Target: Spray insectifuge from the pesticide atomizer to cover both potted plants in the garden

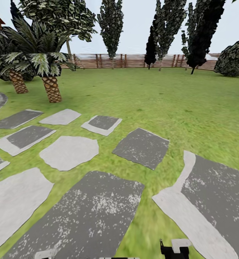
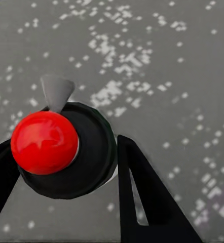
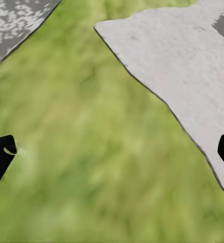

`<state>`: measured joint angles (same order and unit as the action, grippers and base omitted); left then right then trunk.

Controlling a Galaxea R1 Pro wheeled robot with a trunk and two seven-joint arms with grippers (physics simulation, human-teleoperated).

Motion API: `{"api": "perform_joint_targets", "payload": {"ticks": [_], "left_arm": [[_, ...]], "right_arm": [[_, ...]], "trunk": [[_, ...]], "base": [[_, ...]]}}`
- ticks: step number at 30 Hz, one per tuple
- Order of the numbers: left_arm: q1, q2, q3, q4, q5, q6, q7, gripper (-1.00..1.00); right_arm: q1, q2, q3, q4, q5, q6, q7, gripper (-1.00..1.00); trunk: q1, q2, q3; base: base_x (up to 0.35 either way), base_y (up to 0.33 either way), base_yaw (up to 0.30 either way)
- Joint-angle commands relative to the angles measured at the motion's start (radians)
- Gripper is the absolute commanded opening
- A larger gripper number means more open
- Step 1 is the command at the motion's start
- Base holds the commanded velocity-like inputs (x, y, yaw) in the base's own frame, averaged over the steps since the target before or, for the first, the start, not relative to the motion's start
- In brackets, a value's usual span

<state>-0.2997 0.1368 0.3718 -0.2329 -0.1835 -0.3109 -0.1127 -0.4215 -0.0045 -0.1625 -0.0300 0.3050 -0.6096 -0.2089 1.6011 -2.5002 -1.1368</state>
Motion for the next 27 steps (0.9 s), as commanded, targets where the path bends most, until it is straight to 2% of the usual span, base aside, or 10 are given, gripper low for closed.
{"api": "perform_joint_targets", "payload": {"ticks": [1,7,17,27], "left_arm": [[-0.001,0.000,0.010,0.001,-0.009,-0.004,-0.005,-1.00],[-0.001,0.000,0.010,0.001,-0.007,-0.005,-0.004,-1.00],[-0.001,0.000,0.012,0.001,-0.007,-0.005,-0.004,-1.00],[-0.001,0.000,0.012,0.001,-0.007,-0.005,-0.004,-1.00]], "right_arm": [[0.000,0.000,-0.006,0.001,0.011,-0.002,-0.005,1.00],[0.000,0.000,-0.006,0.001,0.011,-0.002,-0.005,1.00],[0.000,0.000,-0.006,0.001,0.011,-0.002,-0.005,1.00],[0.000,0.000,-0.006,0.001,0.011,-0.002,-0.005,1.00]], "trunk": [[0.000,0.000,-0.001],[0.000,0.000,-0.003],[0.000,0.000,-0.007],[0.000,0.000,-0.012]], "base": [[0.000,0.000,0.282],[0.121,0.000,0.282],[0.321,0.059,0.282],[0.315,0.150,0.282]]}}
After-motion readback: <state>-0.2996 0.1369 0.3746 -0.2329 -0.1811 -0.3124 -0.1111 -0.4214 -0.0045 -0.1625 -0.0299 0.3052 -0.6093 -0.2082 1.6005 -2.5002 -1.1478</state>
